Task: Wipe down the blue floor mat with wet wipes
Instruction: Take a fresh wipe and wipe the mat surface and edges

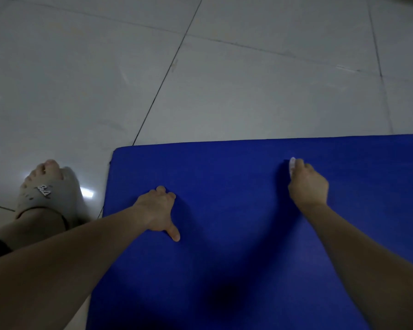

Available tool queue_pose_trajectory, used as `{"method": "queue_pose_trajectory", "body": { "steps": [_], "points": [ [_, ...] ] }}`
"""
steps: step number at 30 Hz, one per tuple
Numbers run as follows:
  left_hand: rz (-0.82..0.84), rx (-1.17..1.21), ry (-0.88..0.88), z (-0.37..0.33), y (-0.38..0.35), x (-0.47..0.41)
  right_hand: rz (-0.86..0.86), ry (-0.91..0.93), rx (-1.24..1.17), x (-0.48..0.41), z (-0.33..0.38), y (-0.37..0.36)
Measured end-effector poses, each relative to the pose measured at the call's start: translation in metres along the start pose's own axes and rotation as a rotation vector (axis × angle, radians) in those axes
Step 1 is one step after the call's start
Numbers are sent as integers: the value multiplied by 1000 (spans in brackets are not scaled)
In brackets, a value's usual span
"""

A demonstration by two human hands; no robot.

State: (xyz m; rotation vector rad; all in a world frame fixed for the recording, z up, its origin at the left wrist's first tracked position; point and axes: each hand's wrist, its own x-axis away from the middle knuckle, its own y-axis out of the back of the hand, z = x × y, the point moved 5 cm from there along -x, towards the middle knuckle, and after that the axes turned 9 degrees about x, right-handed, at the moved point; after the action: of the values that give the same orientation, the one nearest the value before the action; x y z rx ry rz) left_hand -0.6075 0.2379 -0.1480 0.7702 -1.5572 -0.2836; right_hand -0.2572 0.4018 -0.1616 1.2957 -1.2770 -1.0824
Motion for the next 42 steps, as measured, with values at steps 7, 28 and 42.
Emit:
{"method": "queue_pose_trajectory", "body": {
  "steps": [7,28,42],
  "points": [
    [9,11,5,-1,0,-1,-39,-63,-200,-11,-13,-1],
    [8,-21,25,-3,2,2,208,430,-389,43,229,38],
    [2,16,-2,-3,1,1,-51,-250,-169,-13,-15,7]
  ]
}}
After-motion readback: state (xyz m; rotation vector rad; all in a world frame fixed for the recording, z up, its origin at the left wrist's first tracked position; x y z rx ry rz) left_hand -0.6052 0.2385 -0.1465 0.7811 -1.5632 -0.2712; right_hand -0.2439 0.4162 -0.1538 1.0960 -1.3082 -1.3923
